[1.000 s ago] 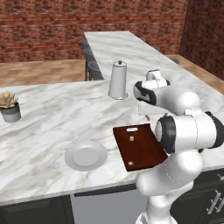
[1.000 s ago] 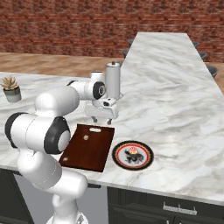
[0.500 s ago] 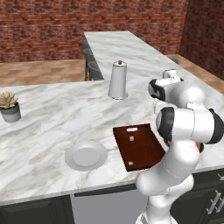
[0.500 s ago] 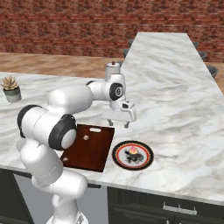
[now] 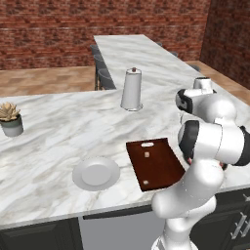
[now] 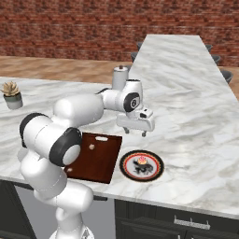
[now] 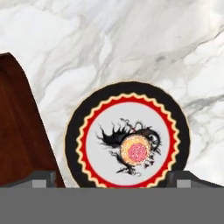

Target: Move the dessert items from the plate to the tray.

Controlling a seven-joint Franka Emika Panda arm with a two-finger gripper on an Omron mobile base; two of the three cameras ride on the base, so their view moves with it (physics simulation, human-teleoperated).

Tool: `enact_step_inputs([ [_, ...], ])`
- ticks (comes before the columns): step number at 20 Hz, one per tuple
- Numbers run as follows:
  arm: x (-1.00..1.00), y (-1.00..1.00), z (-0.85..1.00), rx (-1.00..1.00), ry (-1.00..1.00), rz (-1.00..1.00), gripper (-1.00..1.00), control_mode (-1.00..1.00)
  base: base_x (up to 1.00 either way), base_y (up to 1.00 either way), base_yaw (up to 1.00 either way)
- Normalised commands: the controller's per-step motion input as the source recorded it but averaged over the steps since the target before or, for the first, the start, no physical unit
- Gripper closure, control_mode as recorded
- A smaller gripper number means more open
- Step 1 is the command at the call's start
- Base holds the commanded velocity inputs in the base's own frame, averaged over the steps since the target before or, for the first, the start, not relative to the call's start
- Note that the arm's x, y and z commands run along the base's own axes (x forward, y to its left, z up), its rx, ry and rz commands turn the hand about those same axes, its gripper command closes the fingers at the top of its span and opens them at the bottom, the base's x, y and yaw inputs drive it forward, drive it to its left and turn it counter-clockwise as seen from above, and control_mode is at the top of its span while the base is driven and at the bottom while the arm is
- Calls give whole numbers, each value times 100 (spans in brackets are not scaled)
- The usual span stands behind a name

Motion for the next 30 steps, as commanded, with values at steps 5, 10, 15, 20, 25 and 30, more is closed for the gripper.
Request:
enact_step_inputs([
  [5, -10, -18, -12, 0, -2, -1, -100, -100, 0, 0, 0],
  [10, -3, -2, -23, 0, 0, -2, -100, -100, 0, 0, 0],
  [15, 0, -5, -20, 0, 0, 0, -100, -100, 0, 0, 0],
  [20, -22, -13, -5, 0, 0, -2, -100, -100, 0, 0, 0],
  [25, -40, -8, -4, 1, 0, -5, -100, -100, 0, 0, 0],
  [30, -38, 0, -7, 1, 0, -5, -100, -100, 0, 0, 0],
])
